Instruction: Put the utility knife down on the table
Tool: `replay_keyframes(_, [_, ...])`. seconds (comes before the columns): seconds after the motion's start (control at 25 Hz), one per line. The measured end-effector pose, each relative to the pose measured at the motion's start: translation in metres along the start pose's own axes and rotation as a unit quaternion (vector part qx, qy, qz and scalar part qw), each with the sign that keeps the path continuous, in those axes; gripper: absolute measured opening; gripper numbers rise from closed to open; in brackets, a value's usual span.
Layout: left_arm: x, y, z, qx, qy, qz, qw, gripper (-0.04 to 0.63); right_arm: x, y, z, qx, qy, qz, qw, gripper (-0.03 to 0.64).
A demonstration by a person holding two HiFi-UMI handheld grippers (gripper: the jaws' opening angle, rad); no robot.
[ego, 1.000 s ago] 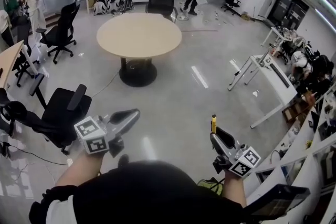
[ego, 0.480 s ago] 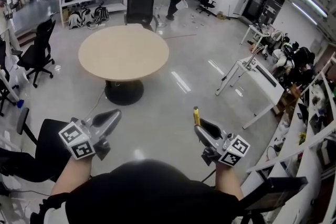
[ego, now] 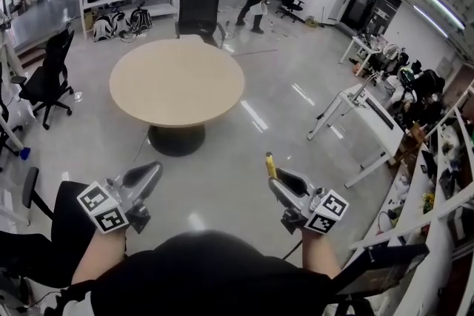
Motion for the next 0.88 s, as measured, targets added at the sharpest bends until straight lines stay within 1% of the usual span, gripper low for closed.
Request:
replay_keyframes(0.12, [0.01, 0.01, -0.007, 0.001, 0.006, 0.007, 1.0, -0.002, 0.004, -0.022, -0.005, 0.01, -0.004, 0.001, 1.0, 0.132])
replay_keyframes(0.24, [0.032, 0.007, -0.011, 0.006, 0.011, 0.023, 0.9997, -0.002, -0.003, -0.051, -0.004, 0.015, -0.007, 0.016, 1.0, 0.132])
replay_keyframes(0.4, [0.085, 0.002, -0.017, 0.014, 0.005, 0.035, 0.9993, -0.002, -0.018, -0.105, 0.003, 0.016, -0.01, 0.035, 0.999, 0.132])
replay_keyframes(0.56, [0.147, -0.017, -0.021, 0.015, -0.008, 0.035, 0.9992, -0.002, -0.042, -0.163, 0.026, 0.01, -0.007, 0.052, 0.999, 0.132])
replay_keyframes(0.72, [0.196, -0.029, -0.029, 0.021, -0.02, 0.052, 0.9982, -0.002, -0.062, -0.219, 0.04, 0.003, -0.01, 0.071, 0.997, 0.132])
replay_keyframes(0.88, [0.234, -0.035, -0.044, 0.024, -0.013, 0.065, 0.9975, -0.002, -0.075, -0.264, 0.042, 0.008, -0.015, 0.084, 0.996, 0.132])
Point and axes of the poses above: the fingertips, and each gripper's own axes: x forward along the fingers, y to its left, z out of its top, the point moved 5 cm from there along -x, backward along the fingers, and after that the axes turned 3 degrees about z, right-handed, at the moved point
